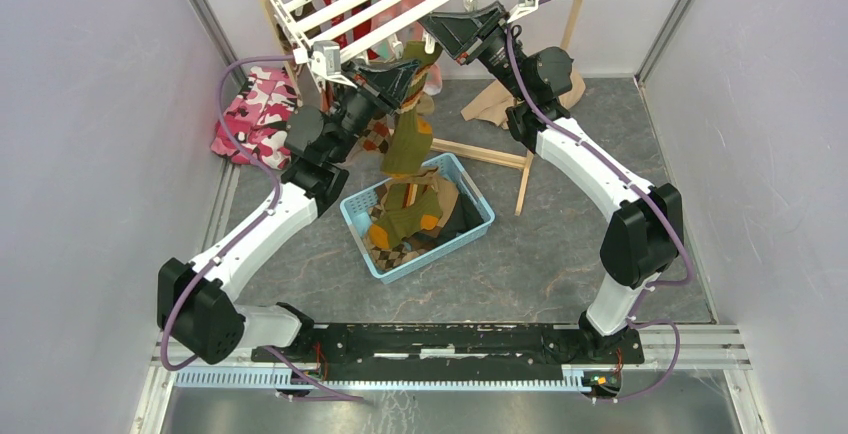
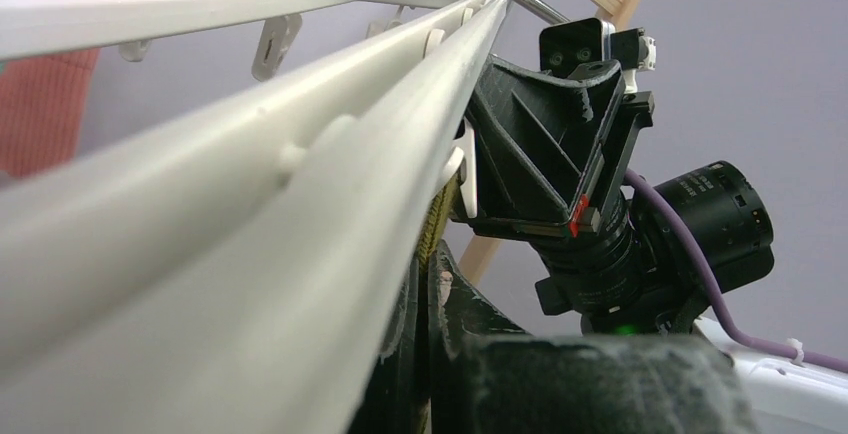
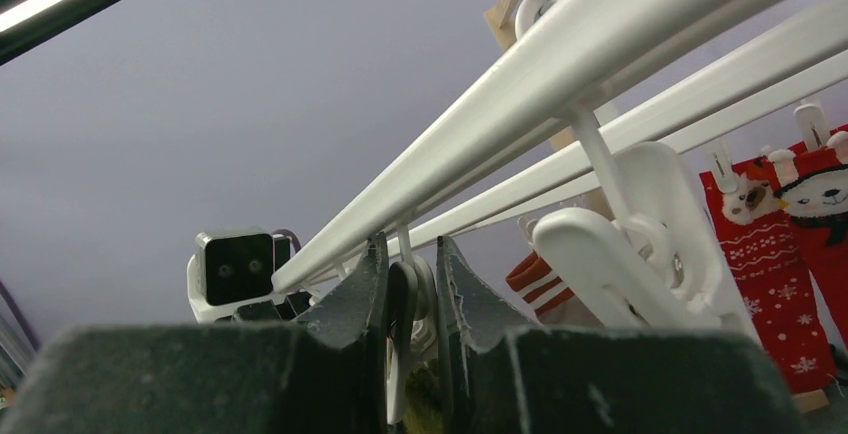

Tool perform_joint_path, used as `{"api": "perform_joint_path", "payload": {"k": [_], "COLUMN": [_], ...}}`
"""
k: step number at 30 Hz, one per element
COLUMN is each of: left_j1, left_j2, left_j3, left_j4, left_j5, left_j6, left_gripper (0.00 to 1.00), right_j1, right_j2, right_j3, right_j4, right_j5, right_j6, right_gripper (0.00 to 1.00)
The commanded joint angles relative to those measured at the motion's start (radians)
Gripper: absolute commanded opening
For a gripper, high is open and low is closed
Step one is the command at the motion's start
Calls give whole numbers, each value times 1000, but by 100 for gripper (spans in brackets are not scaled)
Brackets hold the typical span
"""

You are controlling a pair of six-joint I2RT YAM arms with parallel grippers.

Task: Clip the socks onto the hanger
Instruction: Clamp the sock onto the hanger.

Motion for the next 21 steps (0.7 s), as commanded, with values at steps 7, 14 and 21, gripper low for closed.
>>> {"api": "perform_joint_path", "payload": {"k": [7, 14, 21], "left_j1": [5, 5, 6], "left_j2": [16, 17, 12], "left_j3": [36, 31, 29], "left_j4": [48, 42, 27], "left_j5": [5, -1, -8], "left_j6": [-98, -111, -114], "left_gripper": [2, 7, 16], "right_j1": [-1, -3, -3], "right_j2": [-7, -13, -28], "right_j3": [-4, -9, -21], "right_j4": [61, 69, 68], "right_j5": [-11, -15, -12], "right_j6": [26, 28, 20], "right_gripper": [6, 27, 48]}}
